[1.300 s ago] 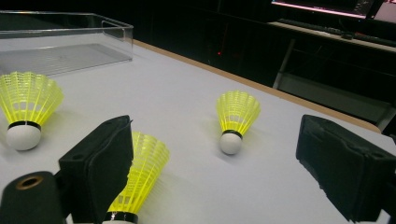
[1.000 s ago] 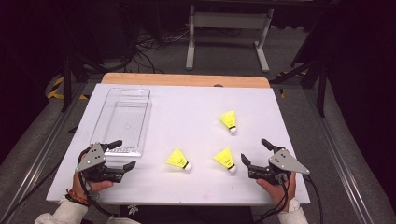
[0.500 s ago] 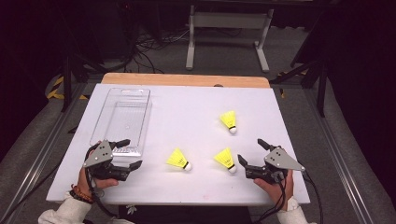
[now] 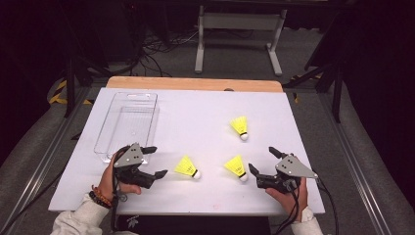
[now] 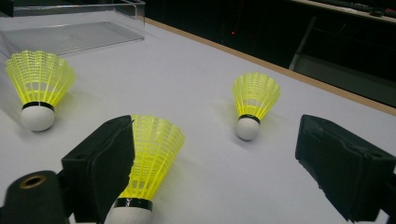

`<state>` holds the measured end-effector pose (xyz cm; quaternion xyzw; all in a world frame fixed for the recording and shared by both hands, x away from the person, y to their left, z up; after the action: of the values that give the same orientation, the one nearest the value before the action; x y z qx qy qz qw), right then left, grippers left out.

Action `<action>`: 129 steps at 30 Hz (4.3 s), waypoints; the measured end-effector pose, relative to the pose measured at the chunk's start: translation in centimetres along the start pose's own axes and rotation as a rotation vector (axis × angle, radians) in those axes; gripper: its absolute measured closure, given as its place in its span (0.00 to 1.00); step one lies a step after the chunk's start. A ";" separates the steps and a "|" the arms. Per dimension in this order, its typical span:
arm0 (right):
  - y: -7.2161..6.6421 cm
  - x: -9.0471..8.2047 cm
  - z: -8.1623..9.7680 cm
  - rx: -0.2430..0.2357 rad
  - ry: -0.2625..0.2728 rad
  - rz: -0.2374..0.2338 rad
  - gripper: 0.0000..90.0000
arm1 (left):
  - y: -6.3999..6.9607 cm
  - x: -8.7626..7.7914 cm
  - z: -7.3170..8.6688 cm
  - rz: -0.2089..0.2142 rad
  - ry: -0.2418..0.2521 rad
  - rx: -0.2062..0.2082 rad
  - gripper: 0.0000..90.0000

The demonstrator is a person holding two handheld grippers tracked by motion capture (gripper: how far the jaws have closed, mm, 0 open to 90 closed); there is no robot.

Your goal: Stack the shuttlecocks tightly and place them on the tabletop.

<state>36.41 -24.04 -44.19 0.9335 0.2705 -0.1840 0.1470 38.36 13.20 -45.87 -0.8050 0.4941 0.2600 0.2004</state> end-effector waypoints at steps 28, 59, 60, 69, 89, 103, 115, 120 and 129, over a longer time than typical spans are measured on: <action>-0.2 0.5 0.0 -0.023 -0.027 -0.012 0.14 | 1.3 4.5 -0.1 0.120 -0.159 0.007 0.23; 0.0 0.5 0.2 -0.038 -0.034 -0.021 0.14 | 1.3 5.2 -0.3 0.221 -0.152 -0.062 0.80; -0.1 0.5 0.2 -0.037 -0.035 -0.021 0.14 | 1.2 5.2 -0.3 0.215 -0.155 -0.058 0.81; -0.1 0.6 0.3 -0.043 -0.041 -0.023 0.14 | 1.2 4.6 -0.5 0.213 -0.120 -0.052 0.99; -0.1 0.7 0.4 -0.040 -0.047 -0.028 0.15 | 0.0 1.9 -1.2 0.101 -0.111 -0.043 1.00; -0.3 1.2 0.6 -0.041 -0.074 -0.037 0.14 | -3.9 -1.4 -2.6 0.000 -0.133 -0.110 1.00; -0.5 1.6 0.9 -0.056 -0.103 -0.056 0.14 | -7.4 -1.0 -4.9 -0.009 -0.277 -0.093 0.99; -0.7 1.8 1.0 -0.070 -0.119 -0.067 0.14 | -7.9 0.2 -4.8 0.028 -0.314 -0.111 0.99; -0.5 1.8 0.9 -0.067 -0.116 -0.072 0.14 | -7.9 0.8 -4.6 0.025 -0.364 -0.110 0.97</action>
<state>37.32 -23.10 -45.86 0.9055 0.3008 -0.2338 0.1868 46.82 13.42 -42.26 -0.7482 0.4448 0.4303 0.2390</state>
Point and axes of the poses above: each handheld gripper's, and its own axes: x roughly forward along the jaws, z roughly out of its underside, y roughly to its right, the point moved 6 cm from there along x, roughly forward along the jaws, and after that the axes turned 7 degrees about -y, right-handed, at the moved point
